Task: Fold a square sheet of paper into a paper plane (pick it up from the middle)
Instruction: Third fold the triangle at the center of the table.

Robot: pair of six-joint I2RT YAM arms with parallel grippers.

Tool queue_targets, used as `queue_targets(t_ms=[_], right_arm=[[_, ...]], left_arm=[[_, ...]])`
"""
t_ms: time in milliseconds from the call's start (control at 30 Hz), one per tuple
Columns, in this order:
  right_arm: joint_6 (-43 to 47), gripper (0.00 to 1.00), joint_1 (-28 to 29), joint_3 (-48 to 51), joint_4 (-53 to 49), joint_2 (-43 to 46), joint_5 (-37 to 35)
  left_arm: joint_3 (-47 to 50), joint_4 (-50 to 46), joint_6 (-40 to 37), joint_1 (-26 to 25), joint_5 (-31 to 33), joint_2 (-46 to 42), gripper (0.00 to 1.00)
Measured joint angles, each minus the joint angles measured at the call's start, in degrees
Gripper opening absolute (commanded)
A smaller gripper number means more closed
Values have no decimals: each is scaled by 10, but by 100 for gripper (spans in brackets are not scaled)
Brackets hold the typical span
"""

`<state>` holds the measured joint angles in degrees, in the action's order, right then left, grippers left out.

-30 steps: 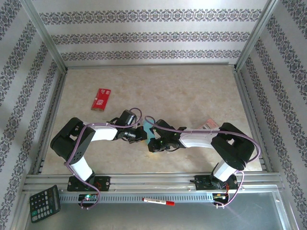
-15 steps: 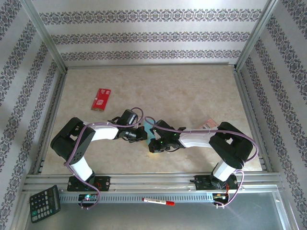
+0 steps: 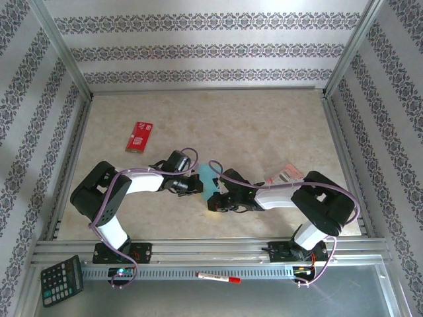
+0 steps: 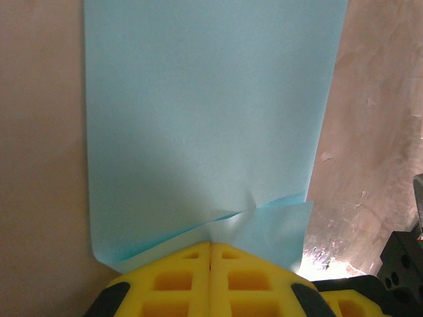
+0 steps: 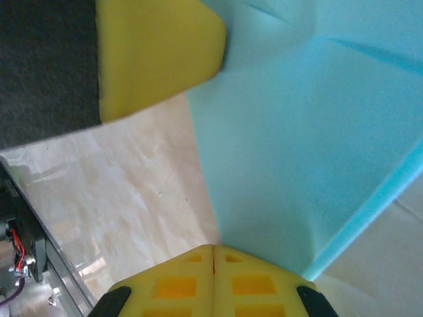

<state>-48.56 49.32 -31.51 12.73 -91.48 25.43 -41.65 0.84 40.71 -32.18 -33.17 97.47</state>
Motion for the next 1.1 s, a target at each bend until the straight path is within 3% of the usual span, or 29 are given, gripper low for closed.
queue_targets(t_ms=[233, 567, 833, 1100], right_arm=[[-19, 2, 0, 40, -1, 40, 8], [-18, 2, -20, 28, -78, 101, 25], [-8, 3, -23, -40, -60, 32, 26], [-3, 1, -30, -45, -42, -31, 34]], left_arm=[[0, 0, 0, 0, 0, 0, 0], [0, 0, 0, 0, 0, -1, 0], [0, 0, 0, 0, 0, -1, 0], [0, 0, 0, 0, 0, -1, 0]])
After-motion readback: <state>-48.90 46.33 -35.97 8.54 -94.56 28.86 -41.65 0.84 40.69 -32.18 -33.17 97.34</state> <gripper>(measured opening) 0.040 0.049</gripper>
